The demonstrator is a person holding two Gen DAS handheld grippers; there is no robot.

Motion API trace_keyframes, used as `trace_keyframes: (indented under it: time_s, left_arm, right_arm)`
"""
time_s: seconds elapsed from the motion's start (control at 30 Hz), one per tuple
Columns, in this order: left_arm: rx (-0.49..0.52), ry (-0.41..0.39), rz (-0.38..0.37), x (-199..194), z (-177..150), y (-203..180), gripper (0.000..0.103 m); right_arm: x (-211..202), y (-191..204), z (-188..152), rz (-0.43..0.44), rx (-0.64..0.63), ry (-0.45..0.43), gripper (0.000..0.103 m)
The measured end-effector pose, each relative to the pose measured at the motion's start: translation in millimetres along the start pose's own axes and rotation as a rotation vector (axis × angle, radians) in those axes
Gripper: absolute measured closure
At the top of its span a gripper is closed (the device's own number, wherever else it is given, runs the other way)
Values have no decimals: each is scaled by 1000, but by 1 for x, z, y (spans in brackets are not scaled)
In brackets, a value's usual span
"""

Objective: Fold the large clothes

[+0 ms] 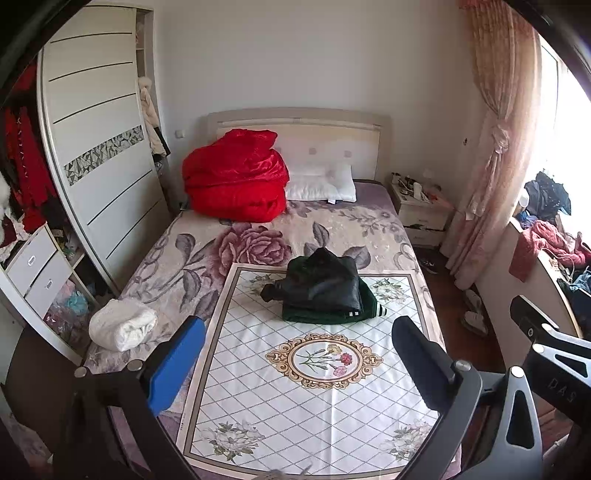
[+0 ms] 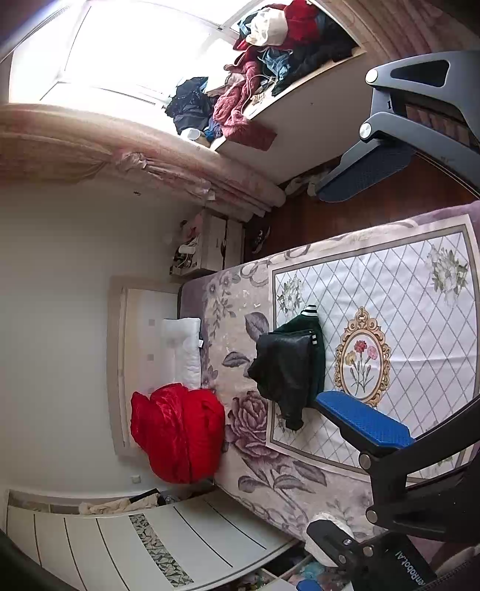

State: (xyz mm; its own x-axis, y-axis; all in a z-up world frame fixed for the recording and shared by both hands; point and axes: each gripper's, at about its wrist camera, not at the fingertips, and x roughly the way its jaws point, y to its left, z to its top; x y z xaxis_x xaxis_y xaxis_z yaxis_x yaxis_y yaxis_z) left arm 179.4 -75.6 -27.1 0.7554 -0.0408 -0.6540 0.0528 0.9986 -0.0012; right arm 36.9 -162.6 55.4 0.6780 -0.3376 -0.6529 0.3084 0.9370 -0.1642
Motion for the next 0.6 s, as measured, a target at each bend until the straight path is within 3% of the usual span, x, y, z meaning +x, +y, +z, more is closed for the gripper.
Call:
trace_keyframes:
  time_s: [0.6]
  left_arm:
    - [0,-19,32,-11,-2,3,0]
  right_arm:
    - [-2,-5,7,25,2,-9,0]
